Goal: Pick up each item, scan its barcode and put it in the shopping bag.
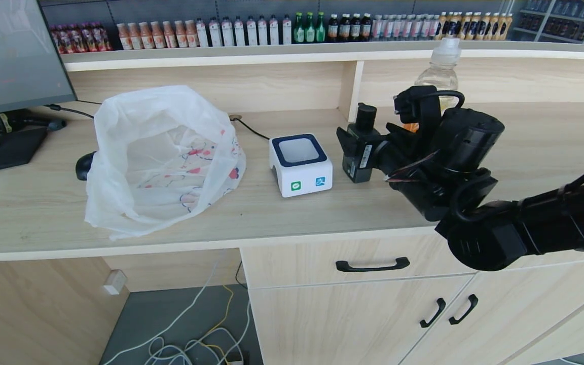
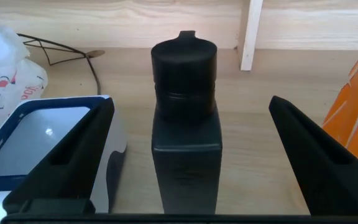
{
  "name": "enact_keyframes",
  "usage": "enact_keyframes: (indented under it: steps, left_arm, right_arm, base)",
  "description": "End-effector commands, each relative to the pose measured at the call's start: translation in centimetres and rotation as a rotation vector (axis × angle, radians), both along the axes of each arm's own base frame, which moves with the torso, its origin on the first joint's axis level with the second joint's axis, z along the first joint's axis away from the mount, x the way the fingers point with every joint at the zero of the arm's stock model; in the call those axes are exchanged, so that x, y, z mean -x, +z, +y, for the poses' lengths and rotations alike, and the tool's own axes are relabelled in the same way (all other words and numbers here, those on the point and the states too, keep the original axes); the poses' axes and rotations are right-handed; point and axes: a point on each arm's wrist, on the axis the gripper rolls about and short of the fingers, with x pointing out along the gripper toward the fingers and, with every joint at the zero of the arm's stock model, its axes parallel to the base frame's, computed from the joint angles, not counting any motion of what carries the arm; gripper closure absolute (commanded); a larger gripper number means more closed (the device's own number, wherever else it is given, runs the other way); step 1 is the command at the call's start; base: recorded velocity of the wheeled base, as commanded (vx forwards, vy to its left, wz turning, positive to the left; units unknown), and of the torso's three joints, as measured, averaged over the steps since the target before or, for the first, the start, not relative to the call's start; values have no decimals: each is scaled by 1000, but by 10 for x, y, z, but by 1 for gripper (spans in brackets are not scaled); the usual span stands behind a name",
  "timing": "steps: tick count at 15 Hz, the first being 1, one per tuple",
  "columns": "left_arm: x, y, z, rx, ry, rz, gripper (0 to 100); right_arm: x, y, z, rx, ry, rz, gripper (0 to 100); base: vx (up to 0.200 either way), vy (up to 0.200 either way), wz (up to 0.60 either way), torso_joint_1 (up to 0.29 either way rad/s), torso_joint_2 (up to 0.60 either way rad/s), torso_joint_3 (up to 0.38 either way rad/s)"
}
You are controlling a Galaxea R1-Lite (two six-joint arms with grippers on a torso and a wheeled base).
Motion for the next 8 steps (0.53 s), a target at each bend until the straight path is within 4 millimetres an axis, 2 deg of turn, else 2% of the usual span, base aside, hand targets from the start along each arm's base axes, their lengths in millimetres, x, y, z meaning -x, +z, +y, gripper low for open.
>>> enact_keyframes:
  steps: [1, 6, 8]
  left_arm:
    - [0, 0, 0, 0, 0, -1, 0]
    - [0, 0, 0, 0, 0, -1, 0]
    - [0, 0, 0, 0, 0, -1, 0]
  right_arm:
    - [-6, -7, 3, 5, 2, 13, 0]
    - [-14, -5, 8, -17, 14, -3, 0]
    - [-20, -13, 8, -29, 6, 16, 0]
  base:
    - [0, 0, 0, 0, 0, 0]
    - [0, 0, 0, 0, 0, 0]
    - [0, 0, 0, 0, 0, 0]
